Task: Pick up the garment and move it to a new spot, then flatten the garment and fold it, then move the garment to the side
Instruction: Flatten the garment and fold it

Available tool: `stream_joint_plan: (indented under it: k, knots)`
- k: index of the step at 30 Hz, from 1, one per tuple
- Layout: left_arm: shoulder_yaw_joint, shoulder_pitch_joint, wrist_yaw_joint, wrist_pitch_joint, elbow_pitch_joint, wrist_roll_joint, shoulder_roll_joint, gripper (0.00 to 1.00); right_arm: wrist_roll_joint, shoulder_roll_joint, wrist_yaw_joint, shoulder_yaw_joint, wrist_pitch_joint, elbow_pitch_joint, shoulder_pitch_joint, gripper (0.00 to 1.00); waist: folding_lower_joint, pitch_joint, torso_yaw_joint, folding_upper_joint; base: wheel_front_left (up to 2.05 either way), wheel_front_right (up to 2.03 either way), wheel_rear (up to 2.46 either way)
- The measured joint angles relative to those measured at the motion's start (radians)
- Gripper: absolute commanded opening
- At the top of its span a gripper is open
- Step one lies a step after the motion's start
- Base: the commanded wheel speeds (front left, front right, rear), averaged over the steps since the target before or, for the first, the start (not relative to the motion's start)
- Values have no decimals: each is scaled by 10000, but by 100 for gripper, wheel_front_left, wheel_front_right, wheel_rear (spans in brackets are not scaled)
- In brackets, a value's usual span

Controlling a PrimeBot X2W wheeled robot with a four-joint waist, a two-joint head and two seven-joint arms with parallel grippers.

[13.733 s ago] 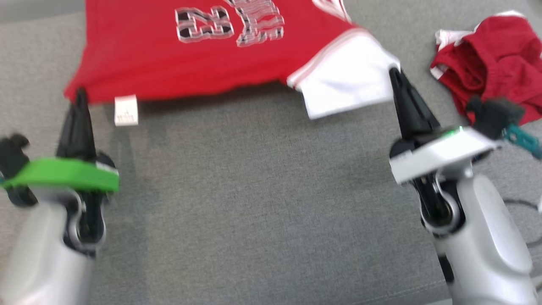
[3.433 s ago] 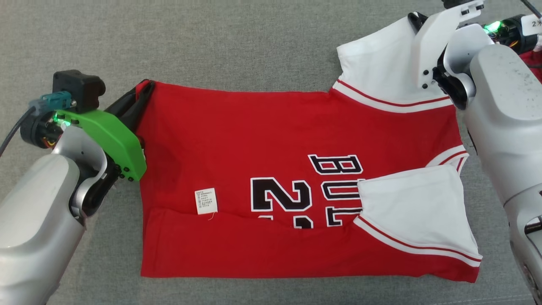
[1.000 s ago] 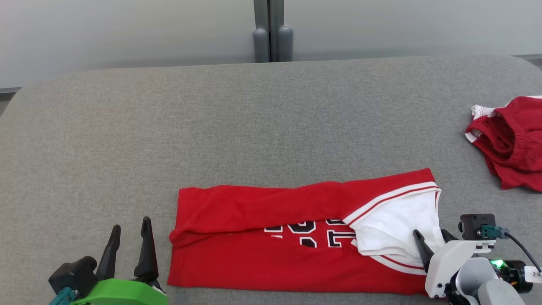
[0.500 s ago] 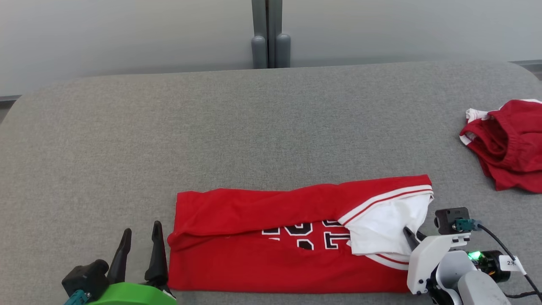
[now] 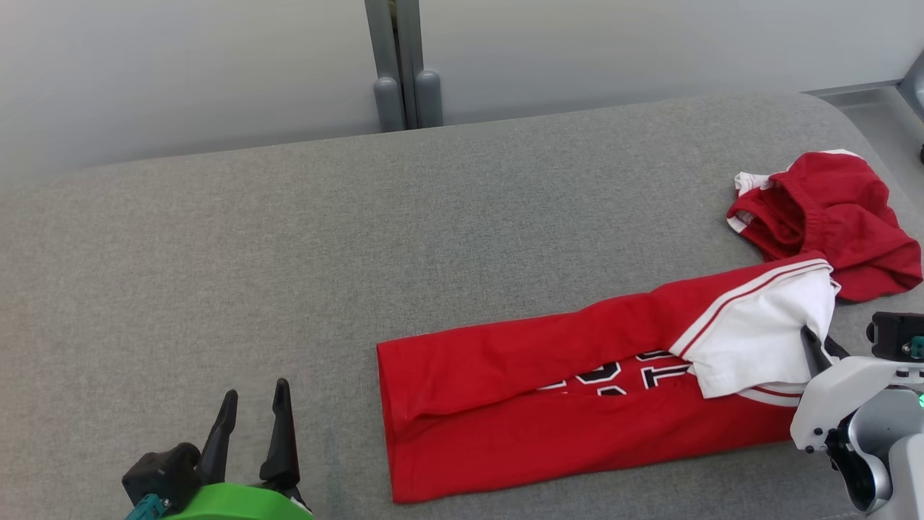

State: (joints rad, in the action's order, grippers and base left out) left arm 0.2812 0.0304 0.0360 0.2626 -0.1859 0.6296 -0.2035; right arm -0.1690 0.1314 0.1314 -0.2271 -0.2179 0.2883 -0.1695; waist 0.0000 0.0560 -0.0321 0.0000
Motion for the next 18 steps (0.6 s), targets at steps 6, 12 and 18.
stream_joint_plan:
  k: [6, 12, 18]
  knots:
    - [96, -146, -88, -2, -159, -58, 44, 100, -453, -362, 0, 370, -165, -836, 43, 0, 0, 89, -54, 0, 0, 0, 0]
    - [96, -224, -105, -2, -282, -104, 79, 100, -1197, -660, -2, 1691, -514, -1908, 213, 0, 0, 35, 140, 0, 0, 0, 0]
    - [25, -258, -173, -2, -364, -136, 144, 100, -1902, -803, -2, 3233, -604, -2347, 355, 0, 0, -93, 317, 0, 0, 0, 0]
